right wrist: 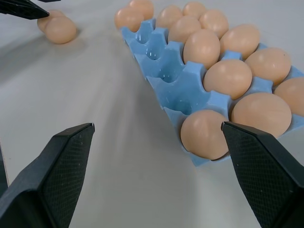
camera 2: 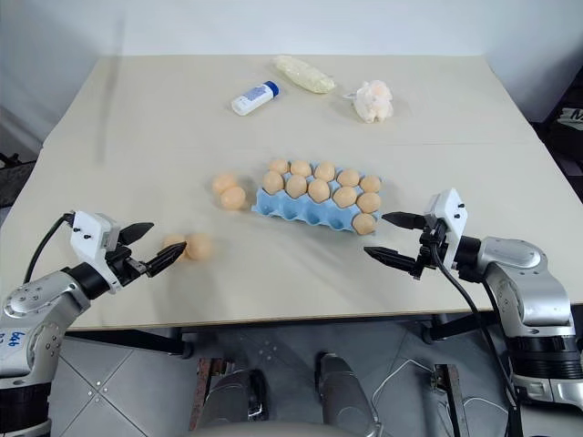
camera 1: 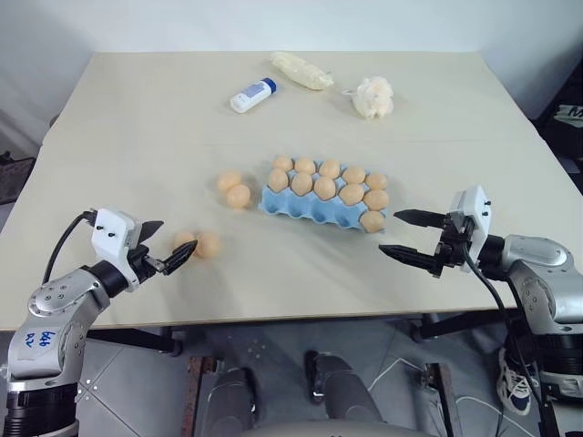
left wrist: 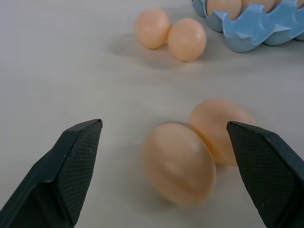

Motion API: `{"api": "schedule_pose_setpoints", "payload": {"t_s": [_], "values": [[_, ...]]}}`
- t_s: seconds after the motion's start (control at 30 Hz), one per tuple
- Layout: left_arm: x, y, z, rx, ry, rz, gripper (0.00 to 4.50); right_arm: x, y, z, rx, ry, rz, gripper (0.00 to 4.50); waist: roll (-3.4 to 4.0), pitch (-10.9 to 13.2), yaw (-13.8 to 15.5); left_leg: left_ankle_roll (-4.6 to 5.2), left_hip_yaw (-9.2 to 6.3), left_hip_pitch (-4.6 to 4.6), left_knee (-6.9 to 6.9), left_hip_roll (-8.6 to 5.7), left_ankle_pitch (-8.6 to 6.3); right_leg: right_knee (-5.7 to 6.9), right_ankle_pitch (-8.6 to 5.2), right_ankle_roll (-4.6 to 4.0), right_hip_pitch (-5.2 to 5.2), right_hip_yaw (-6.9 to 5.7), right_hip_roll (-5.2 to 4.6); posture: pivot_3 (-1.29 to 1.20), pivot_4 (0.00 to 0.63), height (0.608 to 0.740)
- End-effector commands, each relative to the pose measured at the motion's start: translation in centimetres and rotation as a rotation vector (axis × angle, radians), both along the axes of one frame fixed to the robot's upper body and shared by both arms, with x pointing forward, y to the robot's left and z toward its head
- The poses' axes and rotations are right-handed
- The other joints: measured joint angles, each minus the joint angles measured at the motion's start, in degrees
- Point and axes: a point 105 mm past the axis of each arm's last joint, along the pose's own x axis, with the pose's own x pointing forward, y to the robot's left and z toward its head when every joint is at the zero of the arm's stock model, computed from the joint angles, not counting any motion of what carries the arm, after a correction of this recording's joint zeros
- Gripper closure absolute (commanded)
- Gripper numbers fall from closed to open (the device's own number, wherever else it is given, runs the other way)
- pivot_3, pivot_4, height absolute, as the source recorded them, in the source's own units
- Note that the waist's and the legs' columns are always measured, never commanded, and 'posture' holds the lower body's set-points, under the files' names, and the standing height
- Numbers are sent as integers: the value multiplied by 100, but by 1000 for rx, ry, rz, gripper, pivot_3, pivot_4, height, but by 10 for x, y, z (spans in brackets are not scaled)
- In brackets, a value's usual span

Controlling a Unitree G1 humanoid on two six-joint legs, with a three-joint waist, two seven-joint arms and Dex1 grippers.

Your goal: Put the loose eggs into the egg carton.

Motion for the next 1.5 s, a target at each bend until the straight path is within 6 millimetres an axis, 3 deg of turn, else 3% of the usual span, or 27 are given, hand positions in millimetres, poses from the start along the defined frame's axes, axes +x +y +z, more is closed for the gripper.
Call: {"api": "schedule_pose_setpoints", "payload": {"t_s": [0.03, 0.9, 1.2, 1.37, 1.5], "values": [[3, 0, 0, 27, 16, -7, 30, -3, -6, 14, 3, -60, -15, 0, 0, 0, 4, 0, 0, 1, 0, 0, 0, 0, 0, 0, 0, 0, 0, 0, 150, 740], [19, 2, -14, 42, 57, -14, 30, -2, -7, 11, -6, -51, -30, 0, 0, 0, 5, 0, 0, -1, -2, -2, 0, -3, 0, 0, -1, 1, -4, 0, 150, 740], [29, 5, -13, 44, 35, 1, 2747, -1, -8, 12, -8, -54, -35, 0, 0, 0, 9, 0, 0, -1, -4, -2, 0, -3, 0, 1, -1, 0, -3, 0, 150, 740], [34, 7, 3, 35, -11, -3, 2895, -1, -9, 12, -10, -56, -40, 0, 0, 0, 11, 1, 0, -2, -2, -2, 0, -3, 1, 1, -1, -1, -4, 0, 150, 740], [40, 7, 28, 9, -77, -11, 2897, -1, -10, 13, -8, -60, -44, 0, 0, 0, 14, 1, 1, -2, -3, -3, 0, -3, 1, 2, -1, -1, -3, 0, 150, 740]]}}
